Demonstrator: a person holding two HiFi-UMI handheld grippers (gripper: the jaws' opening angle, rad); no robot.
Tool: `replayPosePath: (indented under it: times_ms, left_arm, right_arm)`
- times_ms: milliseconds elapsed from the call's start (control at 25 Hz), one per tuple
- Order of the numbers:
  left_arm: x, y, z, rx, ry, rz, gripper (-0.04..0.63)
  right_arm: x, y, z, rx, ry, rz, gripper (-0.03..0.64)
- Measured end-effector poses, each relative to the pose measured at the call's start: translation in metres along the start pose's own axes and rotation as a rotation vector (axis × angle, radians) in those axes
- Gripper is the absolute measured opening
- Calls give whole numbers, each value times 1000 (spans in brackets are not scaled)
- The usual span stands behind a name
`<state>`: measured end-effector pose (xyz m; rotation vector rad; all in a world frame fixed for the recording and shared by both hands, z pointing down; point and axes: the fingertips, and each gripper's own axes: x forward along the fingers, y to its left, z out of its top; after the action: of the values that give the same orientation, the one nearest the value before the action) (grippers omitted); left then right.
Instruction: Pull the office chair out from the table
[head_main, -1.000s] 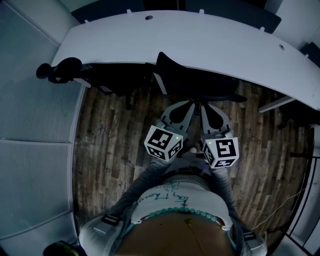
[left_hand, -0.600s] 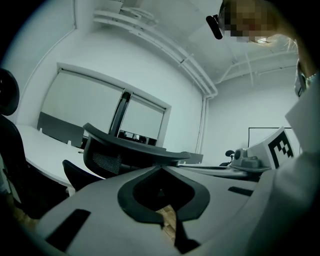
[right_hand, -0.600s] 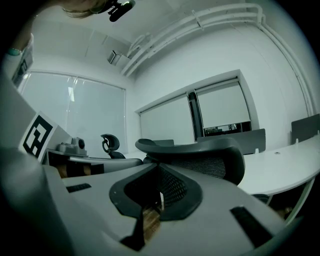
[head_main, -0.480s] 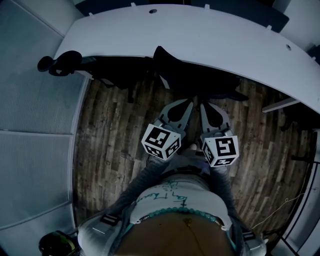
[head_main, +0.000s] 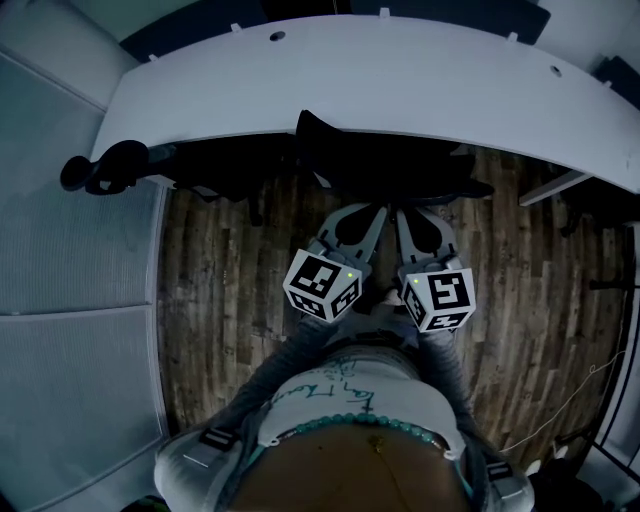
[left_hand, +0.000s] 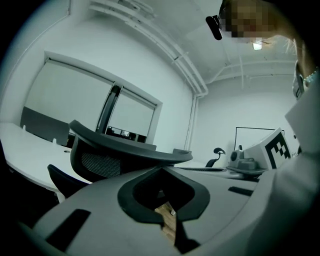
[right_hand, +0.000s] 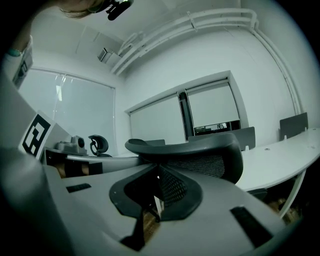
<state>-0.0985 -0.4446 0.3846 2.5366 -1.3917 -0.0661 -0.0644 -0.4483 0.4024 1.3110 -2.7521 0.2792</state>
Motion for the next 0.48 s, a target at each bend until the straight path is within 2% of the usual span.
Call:
replayPosePath:
  times_ms: [480]
  left_arm:
    - [1, 16, 3, -42, 44, -171, 11]
  right_arm:
    - [7, -3, 0, 63, -15, -173, 23]
